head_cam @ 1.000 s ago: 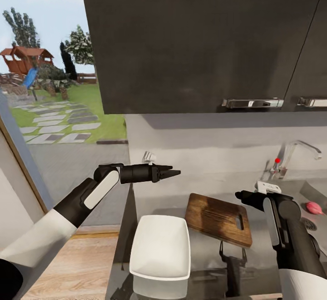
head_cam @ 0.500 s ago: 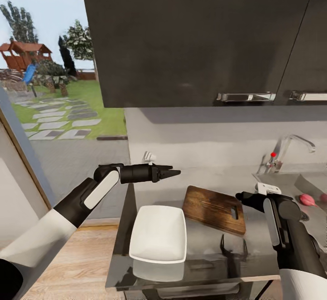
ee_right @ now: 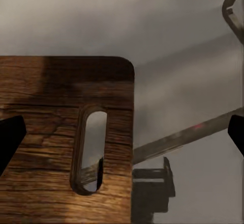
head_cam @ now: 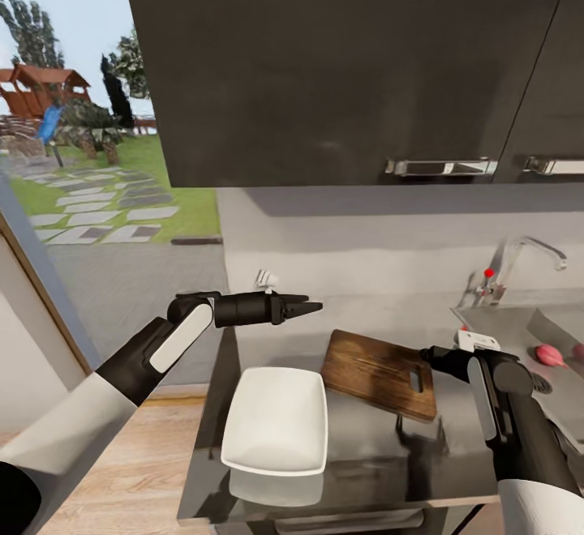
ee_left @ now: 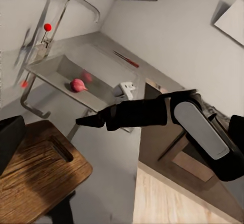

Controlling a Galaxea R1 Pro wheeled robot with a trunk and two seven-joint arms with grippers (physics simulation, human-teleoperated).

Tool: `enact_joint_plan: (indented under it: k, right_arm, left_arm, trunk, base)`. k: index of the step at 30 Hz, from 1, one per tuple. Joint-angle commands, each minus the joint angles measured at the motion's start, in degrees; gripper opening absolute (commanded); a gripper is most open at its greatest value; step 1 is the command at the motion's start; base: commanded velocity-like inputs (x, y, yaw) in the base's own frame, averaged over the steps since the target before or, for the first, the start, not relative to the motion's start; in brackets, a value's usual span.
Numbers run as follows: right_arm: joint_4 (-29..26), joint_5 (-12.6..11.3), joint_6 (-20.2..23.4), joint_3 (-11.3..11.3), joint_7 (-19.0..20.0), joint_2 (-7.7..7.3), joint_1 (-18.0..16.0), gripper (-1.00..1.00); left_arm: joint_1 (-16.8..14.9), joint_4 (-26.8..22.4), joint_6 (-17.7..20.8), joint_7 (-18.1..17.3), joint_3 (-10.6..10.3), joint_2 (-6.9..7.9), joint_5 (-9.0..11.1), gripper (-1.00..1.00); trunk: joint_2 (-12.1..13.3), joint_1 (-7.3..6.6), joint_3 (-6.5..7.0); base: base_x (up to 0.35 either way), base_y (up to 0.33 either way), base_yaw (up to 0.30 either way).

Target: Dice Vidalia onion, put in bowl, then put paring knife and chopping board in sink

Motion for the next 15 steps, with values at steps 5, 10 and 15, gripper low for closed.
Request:
enact_joint_plan:
  k: [5,10,15]
  right_arm:
    - [0.7,-0.1,0.0,0.0,-0.1,-0.1,-0.1,1.0]
    - [0.9,-0.1,0.0,0.0,-0.1,-0.06,-0.1,1.0]
    - [1.0,-0.1,0.0,0.0,-0.1,-0.05,-0.1,1.0]
  left_arm:
    - [-0.1,0.5,0.4,0.1,-0.1,-0.02,0.6,1.0]
    - [-0.1,0.7,0.4,0.0,-0.1,-0.04,0.6,1.0]
    - [-0.1,0.7,0.4,-0.2,0.0,0.02,0.6,1.0]
  trunk:
    - [-0.1,0.05,-0.3]
    - [-0.1,0.05,-0.32]
    - [-0.1,0.05,-0.38]
  base:
    - [0.019,-0.018,0.0]
    - [0.002,-0.083,0.0]
    - [0.0,-0.141,0.0]
